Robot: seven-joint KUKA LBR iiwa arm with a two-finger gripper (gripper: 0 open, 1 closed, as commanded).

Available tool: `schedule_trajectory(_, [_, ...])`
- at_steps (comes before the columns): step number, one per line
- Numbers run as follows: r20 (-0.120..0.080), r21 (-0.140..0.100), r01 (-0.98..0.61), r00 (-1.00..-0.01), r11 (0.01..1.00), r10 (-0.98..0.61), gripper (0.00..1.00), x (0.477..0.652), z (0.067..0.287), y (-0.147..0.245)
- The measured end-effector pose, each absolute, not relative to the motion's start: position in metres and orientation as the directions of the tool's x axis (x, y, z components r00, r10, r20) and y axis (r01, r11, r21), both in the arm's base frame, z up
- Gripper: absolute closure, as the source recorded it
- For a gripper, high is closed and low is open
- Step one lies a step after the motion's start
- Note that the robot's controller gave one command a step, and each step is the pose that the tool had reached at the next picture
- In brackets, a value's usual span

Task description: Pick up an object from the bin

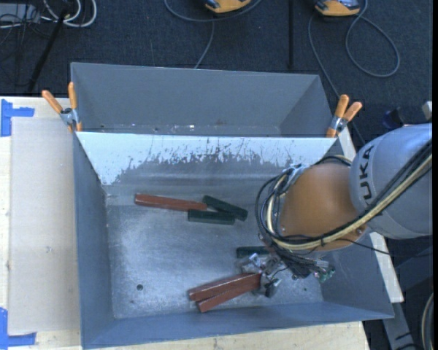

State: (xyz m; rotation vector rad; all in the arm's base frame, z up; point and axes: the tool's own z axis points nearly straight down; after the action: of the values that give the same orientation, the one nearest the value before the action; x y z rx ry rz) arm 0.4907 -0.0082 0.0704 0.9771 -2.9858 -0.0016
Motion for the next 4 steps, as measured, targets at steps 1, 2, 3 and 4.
schedule_trajectory(1, [-0.008,-0.005,-0.578,-0.816,0.816,-0.578,1.00,0.511,0.269,-0.010])
schedule_trajectory(2, [-0.001,0.000,-0.577,-0.817,0.817,-0.577,0.00,0.510,0.264,-0.010])
schedule_trajectory(3, [0.005,0.007,-0.679,-0.734,0.734,-0.679,0.00,0.517,0.103,-0.008])
schedule_trajectory(4, [-0.011,-0.006,-0.550,-0.835,0.835,-0.550,0.00,0.484,0.072,-0.006])
